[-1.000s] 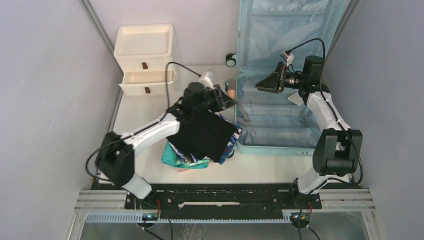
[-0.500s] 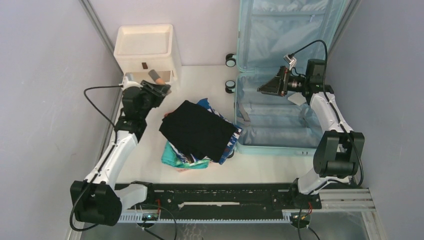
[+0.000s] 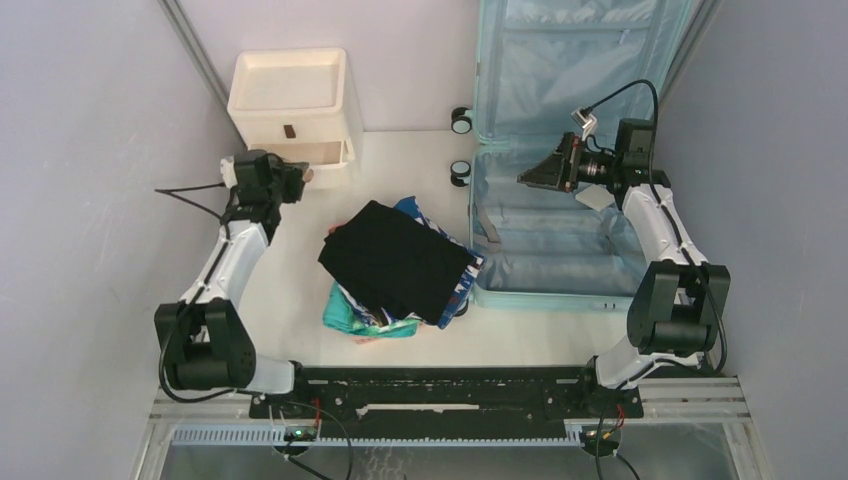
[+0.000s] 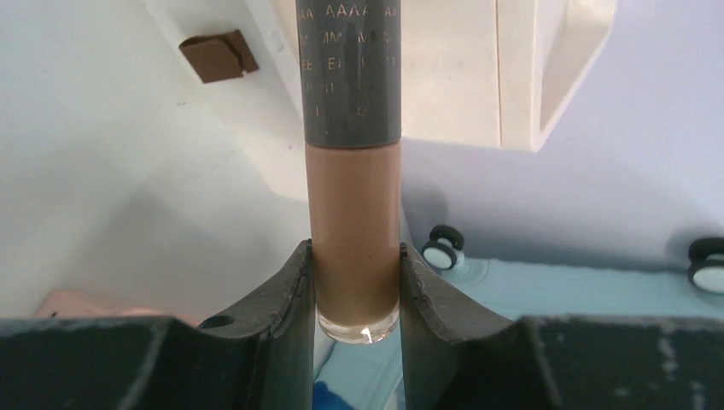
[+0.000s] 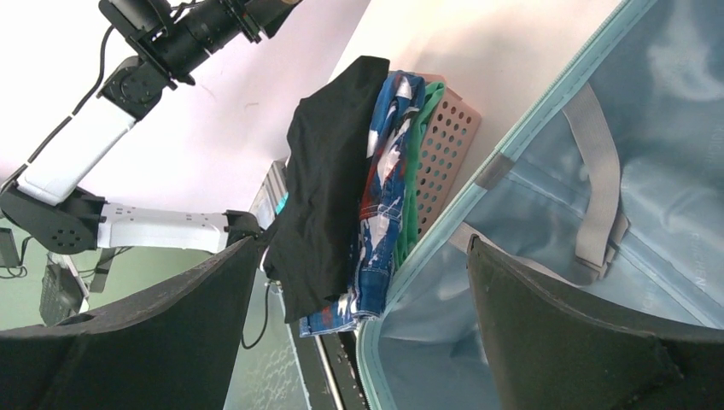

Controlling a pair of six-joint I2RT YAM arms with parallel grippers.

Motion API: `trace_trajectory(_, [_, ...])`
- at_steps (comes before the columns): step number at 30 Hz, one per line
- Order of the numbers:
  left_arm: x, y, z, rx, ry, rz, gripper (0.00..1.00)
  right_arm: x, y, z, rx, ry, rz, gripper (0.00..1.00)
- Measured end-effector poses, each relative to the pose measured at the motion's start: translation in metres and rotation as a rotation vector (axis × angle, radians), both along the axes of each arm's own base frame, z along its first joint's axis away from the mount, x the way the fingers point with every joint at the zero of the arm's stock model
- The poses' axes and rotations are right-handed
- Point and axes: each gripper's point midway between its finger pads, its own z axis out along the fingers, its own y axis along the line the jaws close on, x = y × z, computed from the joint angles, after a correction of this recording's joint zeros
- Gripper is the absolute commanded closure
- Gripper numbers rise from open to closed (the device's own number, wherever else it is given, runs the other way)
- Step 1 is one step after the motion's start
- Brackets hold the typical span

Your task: Open, take out, and arrange the luggage

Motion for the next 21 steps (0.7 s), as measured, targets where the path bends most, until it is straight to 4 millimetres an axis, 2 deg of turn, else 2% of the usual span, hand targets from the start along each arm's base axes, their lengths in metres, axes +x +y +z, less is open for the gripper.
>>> trace_trajectory(8, [0.032, 0.019, 0.006, -0.064, 0.037, 0.146, 1.00, 0.002, -0.006, 0.000, -0.003, -0.005, -0.017, 0.00])
trace_trajectory(21, [0.056, 0.028, -0.008, -0.089, 0.091, 0.219, 1.00, 0.004, -0.009, 0.000, -0.003, -0.008, -0.023, 0.00])
